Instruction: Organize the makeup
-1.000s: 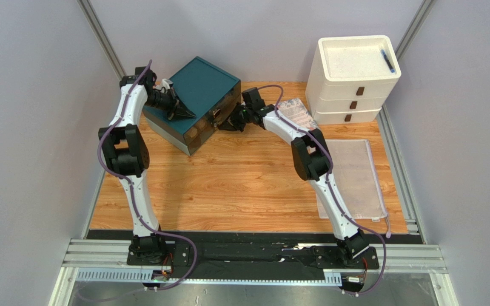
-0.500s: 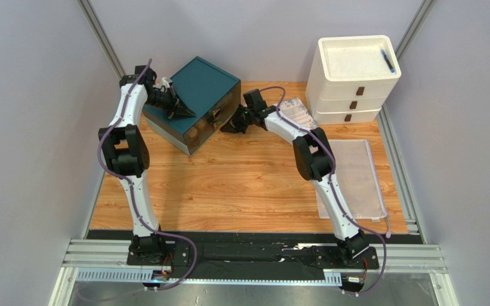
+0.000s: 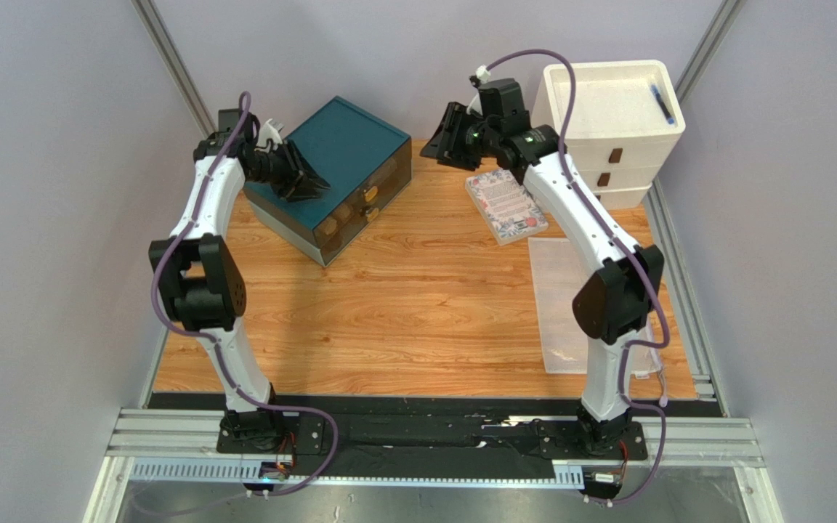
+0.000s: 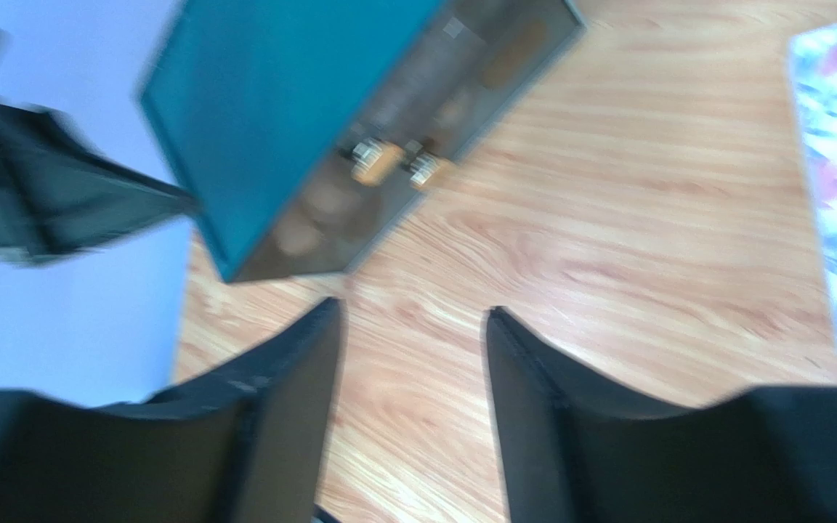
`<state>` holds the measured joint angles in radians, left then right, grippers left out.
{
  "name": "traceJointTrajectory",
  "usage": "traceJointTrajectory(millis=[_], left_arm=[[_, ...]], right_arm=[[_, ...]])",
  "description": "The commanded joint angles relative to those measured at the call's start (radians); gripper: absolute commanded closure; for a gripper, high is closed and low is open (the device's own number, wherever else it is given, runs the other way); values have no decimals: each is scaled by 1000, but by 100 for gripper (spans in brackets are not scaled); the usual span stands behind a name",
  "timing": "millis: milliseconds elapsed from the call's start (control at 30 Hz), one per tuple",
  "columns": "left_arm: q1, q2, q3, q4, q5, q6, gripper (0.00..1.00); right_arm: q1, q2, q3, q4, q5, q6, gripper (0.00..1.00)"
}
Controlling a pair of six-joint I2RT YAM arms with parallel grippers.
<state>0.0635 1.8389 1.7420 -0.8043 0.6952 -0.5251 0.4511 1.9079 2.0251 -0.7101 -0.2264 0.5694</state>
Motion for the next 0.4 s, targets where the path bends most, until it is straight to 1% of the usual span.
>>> traceJointTrajectory(millis=[0,33,67,100,133,167,200,233,300,367], left_arm=[[-56,-138,2,105,-42,36,30],[-59,-151,4,96,-69,36,29],[-59,-179,7,88,-80,40,25],[-86,-193,8,71,-95,49,22],[-90,-204,13,59,-123,53,20],[-93,-228,8,60,-120,56,15],[-94,-237,7,59,-118,69,1],[-99,-257,4,57,-112,73,1],[-100,-274,-2,65,-102,76,1],[-106,-302,-10,76,-118,71,1]], right_arm=[[14,-87,-103,-112,146,-121,42],[14,-102,-105,-124,165,-135,41],[12,-128,-94,-137,205,-147,39],[14,-138,-85,-158,223,-182,35],[14,-148,-72,-170,283,-196,34],[14,-156,-53,-181,303,-213,24],[14,-173,-45,-193,324,-244,21],[11,-182,-37,-199,356,-261,15],[12,-208,-37,-203,383,-287,7],[6,-234,-49,-204,406,-309,4]])
